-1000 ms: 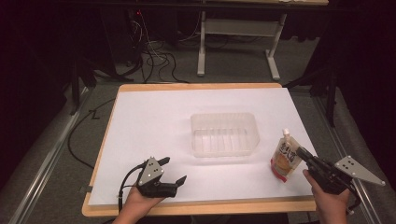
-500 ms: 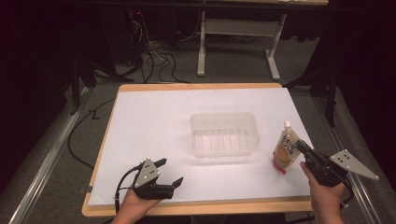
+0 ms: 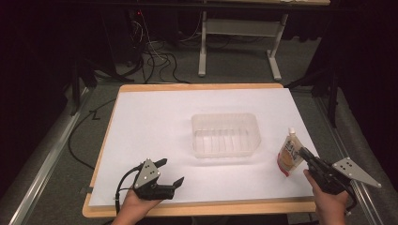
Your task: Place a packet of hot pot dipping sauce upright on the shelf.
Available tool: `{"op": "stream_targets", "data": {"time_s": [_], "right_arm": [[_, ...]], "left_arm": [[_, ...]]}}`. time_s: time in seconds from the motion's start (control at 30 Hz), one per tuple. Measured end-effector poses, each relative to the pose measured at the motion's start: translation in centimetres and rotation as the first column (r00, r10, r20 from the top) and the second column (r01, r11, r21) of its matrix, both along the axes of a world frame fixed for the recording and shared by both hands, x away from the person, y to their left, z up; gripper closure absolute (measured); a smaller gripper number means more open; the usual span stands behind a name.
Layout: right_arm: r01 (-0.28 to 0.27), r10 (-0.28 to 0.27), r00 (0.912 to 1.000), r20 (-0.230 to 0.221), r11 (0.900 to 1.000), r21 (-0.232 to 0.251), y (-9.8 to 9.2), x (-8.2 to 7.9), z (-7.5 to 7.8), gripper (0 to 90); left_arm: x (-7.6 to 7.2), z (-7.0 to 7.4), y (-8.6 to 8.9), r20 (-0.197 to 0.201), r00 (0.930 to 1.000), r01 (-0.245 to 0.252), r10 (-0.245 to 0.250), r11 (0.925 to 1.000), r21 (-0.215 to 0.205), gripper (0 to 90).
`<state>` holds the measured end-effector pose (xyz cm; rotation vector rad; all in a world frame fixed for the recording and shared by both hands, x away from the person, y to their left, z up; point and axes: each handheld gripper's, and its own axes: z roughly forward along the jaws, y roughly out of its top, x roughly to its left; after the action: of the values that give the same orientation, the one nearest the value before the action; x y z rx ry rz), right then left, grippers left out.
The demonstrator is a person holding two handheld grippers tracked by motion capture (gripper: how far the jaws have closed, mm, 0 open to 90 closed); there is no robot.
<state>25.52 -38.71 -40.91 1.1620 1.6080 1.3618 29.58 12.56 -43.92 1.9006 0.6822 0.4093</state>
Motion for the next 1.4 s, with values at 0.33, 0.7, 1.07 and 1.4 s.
{"op": "stream_targets", "data": {"time_s": [0.33,0.7,1.07,1.4], "right_arm": [[0.000,-0.001,0.9994,-0.034,1.000,-0.011,0.1,-0.2,-0.2,74.0],[0.006,-0.007,0.9858,-0.168,1.000,-0.007,0.8,0.9,-2.0,72.8],[0.013,-0.005,0.9888,-0.149,0.999,0.051,0.5,0.5,-1.5,90.0],[-0.040,0.049,0.9942,-0.096,0.995,0.093,1.6,0.0,-0.4,90.0]], "left_arm": [[0.3,0.0,-0.3,-0.004,0.9999,0.011,-0.011,0.9999,-0.002,15.0],[0.3,-0.1,-0.5,-0.005,0.9999,0.016,-0.016,0.9999,0.000,15.0],[0.3,0.0,-0.3,-0.002,0.9999,0.017,-0.017,0.9998,0.003,15.0],[0.2,0.0,-0.3,-0.001,0.9999,0.014,-0.014,0.9999,0.005,15.0]]}}
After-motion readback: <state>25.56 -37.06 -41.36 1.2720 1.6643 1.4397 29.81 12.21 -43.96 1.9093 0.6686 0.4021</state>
